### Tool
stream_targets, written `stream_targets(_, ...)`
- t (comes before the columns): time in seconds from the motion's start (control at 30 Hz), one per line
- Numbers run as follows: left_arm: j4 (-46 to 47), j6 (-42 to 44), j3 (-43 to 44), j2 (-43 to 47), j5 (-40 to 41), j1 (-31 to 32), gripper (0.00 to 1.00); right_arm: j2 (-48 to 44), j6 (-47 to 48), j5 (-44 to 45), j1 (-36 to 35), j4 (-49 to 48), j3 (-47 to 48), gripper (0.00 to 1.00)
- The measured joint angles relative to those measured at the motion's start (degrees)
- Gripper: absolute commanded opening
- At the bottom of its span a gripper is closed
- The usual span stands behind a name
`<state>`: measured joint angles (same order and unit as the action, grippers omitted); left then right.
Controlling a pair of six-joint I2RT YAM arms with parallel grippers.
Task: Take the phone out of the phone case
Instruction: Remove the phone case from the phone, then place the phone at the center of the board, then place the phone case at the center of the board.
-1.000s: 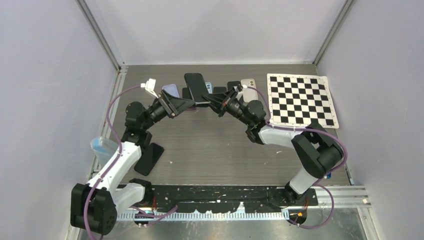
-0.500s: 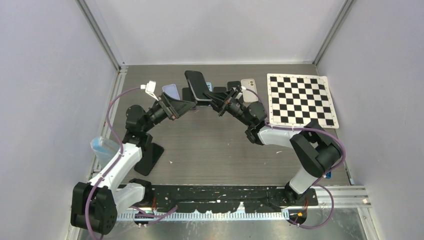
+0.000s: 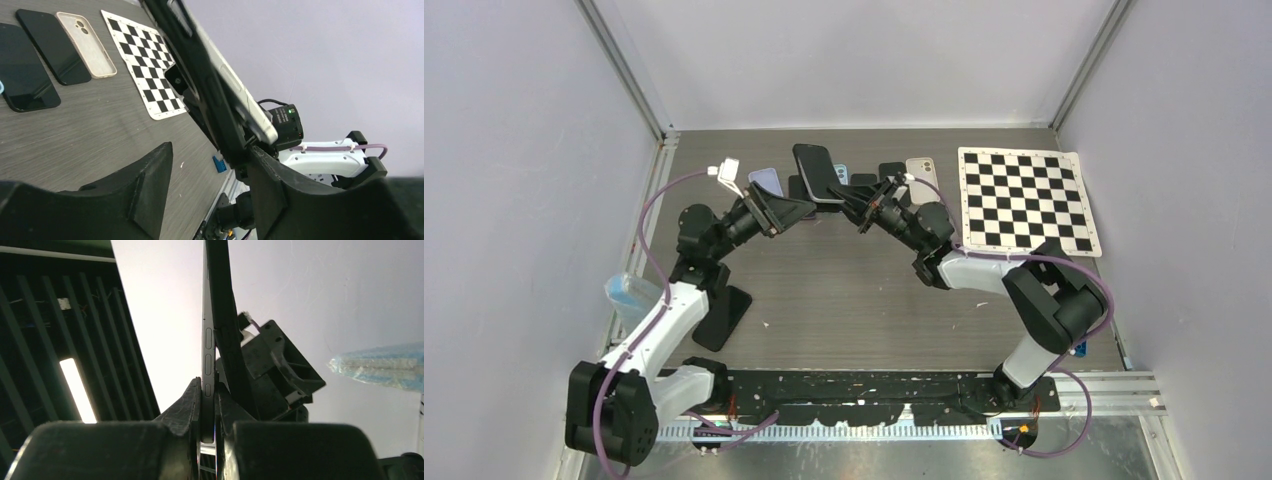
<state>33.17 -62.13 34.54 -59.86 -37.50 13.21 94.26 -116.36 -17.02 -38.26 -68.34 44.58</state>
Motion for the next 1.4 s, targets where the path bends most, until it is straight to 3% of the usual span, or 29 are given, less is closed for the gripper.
stream_targets(0.1,-2.2,0.7,1.2,-0.6,0.5,0.0,0.49,0.0,2.7,-0.2,-1.1,3.1,0.8,0.01)
stream_targets(0.17,-3.7,0.7,1.2,-1.1,0.6,0.0,0.33,0.0,5.3,-0.2,-1.8,4.9,1.3,0.01)
stream_targets(0.23,-4.6,0.7,1.2,-1.6,1.0,0.0,0.08,-0.1,7.5,-0.2,-1.9,6.9,1.5,0.01)
stream_targets(0.27,-5.1,0.4,1.2,-1.8,1.0,0.1,0.01,-0.2,8.7,-0.1,-2.0,8.0,1.5,0.01)
stream_targets(0.57,-16.9,2.5,2.5,-5.9,8.2,0.3,0.00,-4.6,18.1,-2.4,-2.1,15.5,1.7,0.01)
stream_targets(0.7,-20.0,2.2,5.1,-13.0,11.4,0.2,0.00,-8.6,23.6,-5.6,-2.1,19.4,1.1,0.01)
stream_targets(0.87,-18.3,-0.5,9.2,-26.4,9.9,0.7,0.00,-15.9,29.1,-8.0,-0.2,24.2,-6.3,0.01)
stream_targets(1.03,-15.4,-3.9,10.5,-34.6,9.6,5.6,0.00,-25.5,34.3,-7.7,8.8,36.5,-15.7,0.01)
stream_targets(1.23,-16.6,-6.5,15.5,-39.2,12.1,14.0,0.00,-38.4,47.4,0.1,20.3,59.7,-17.2,0.00)
stream_targets(1.4,-18.5,-6.9,23.8,-44.3,15.1,20.5,0.00,-37.9,54.0,0.5,27.0,67.5,-17.2,0.00)
